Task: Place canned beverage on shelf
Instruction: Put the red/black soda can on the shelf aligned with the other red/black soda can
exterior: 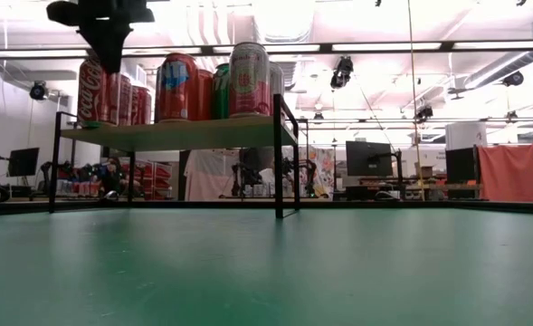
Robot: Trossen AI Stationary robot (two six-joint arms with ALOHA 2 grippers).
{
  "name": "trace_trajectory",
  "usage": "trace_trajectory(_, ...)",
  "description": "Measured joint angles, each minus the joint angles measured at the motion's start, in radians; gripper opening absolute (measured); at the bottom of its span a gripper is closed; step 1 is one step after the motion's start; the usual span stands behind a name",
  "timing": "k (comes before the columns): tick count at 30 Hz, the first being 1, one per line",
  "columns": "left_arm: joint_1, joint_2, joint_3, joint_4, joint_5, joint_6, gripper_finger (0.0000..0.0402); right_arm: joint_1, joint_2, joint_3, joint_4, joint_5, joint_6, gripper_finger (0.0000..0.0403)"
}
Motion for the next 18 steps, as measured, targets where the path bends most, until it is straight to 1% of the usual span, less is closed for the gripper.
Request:
trace_trajectory(4,0.019,-0.001,-0.019,0.001,-0.006,0.003,0.0000,0.000,0.000,0.000,0.002,0.000,-0.007,0.0368)
trace_trajectory(8,0.020,-0.005,-0.027,0.000,-0.007,0.072,0.0000,0.000,0.000,0.000,0.006,0.000,-0.013,0.0368)
trace_trajectory(10,0.020,-0.011,-0.027,0.000,-0.003,0.083,0.0000,0.000,0.000,0.000,0.006,0.000,-0.018,0.0368)
trace_trajectory(18,0.022,-0.024,-0.027,0.000,-0.002,0.046,0.0000,0.000,0.000,0.000,0.013,0.000,-0.029,0.0368)
